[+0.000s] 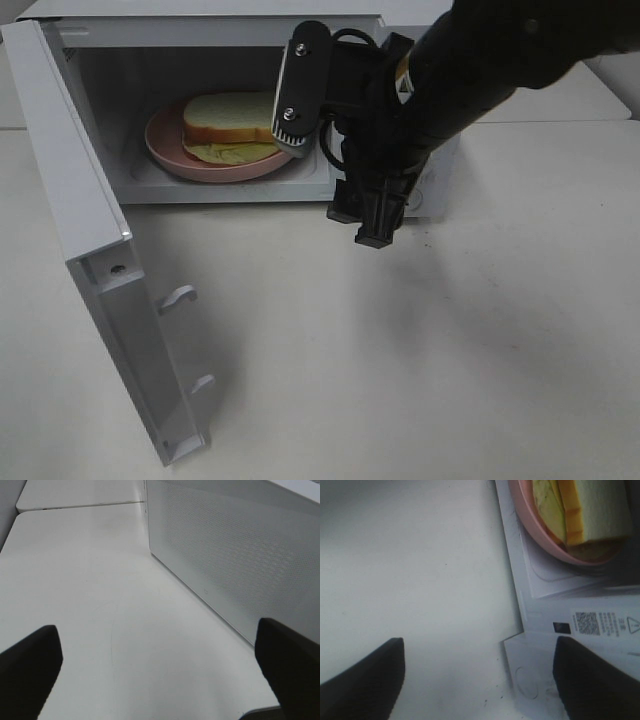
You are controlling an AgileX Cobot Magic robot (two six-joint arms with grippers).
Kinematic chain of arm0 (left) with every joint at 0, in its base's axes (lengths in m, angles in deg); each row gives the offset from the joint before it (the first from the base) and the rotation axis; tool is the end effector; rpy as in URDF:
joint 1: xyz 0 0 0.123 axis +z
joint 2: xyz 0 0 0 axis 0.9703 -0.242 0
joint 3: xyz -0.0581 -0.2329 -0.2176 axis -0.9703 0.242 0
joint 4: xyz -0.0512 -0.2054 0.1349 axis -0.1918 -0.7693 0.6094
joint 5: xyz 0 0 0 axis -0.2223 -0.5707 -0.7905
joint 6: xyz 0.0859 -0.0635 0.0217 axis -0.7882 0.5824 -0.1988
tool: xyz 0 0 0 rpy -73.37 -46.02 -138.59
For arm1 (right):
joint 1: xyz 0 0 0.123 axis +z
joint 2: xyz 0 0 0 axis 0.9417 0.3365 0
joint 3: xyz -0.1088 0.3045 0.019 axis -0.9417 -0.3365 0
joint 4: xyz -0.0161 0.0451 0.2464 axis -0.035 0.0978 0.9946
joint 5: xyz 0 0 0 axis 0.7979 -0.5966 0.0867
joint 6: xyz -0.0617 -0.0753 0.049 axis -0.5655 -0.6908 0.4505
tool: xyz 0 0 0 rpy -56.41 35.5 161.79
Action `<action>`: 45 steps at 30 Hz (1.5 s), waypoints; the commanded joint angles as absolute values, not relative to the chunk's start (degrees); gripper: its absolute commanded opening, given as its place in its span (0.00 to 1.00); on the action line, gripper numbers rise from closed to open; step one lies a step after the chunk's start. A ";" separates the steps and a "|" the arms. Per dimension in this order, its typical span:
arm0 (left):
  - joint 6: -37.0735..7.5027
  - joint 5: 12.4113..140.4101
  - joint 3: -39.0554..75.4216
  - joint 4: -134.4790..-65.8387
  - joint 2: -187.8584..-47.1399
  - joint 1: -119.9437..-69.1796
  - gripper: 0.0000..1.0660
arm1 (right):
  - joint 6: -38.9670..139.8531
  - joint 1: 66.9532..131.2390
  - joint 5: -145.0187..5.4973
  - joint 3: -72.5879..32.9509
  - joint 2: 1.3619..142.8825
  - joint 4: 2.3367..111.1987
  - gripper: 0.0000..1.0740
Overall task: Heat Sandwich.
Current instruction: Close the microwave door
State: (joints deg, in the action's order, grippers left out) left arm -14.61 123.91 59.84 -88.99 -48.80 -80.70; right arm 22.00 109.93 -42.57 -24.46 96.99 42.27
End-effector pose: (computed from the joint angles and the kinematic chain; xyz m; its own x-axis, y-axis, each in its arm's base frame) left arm -0.0279 -0.0033 0.2721 -0.4131 0.0657 -0.9083 0.1414 0.9899 0.0073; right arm 0.2882 0.2242 0.2725 0.0197 -0.9148 -0.4035 -0.8214 0.2153 -0.5282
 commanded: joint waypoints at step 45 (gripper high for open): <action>-14.61 123.62 59.49 -88.81 -47.31 -80.98 0.97 | 61.36 109.75 3.09 -39.53 55.11 42.27 0.71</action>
State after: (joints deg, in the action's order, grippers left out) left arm -14.61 123.91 59.84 -88.99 -48.80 -80.70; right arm 61.53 109.93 1.26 -39.13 56.48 42.39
